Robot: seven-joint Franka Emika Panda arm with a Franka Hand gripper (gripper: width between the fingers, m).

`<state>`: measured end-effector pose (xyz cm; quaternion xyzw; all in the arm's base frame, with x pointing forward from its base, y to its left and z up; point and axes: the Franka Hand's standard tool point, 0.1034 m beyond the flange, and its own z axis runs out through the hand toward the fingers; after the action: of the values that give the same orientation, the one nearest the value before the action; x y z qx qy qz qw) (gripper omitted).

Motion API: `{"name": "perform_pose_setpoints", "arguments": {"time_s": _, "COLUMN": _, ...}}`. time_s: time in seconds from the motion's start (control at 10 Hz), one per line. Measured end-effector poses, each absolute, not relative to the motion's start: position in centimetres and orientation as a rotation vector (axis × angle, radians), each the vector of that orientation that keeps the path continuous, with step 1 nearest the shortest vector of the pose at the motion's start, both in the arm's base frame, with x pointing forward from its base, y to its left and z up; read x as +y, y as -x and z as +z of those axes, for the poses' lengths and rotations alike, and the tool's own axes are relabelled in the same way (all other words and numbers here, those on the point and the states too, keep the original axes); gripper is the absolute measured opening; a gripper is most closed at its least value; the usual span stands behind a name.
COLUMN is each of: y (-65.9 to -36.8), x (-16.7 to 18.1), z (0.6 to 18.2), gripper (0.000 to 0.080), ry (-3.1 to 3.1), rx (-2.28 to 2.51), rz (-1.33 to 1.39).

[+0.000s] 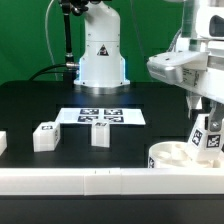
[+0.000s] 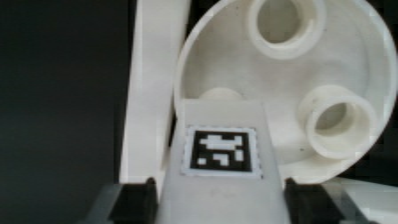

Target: Assemble stool

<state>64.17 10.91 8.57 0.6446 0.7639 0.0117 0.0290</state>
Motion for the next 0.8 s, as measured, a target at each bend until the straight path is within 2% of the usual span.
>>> {"name": "perform_pose_setpoints", "arguments": {"time_s": 0.4, "y": -64.11, "x": 10.87, "z": 8.54, "gripper": 0.0338, "ry": -2.237, "rx": 2.129, "rz": 0.042}}
{"name": "perform_pose_setpoints", "arguments": {"time_s": 0.8, "y": -63.92, "x": 10.93, "z": 8.49, "gripper": 0.0338, "ry": -2.657, "rx": 1.606, "rz": 0.064}}
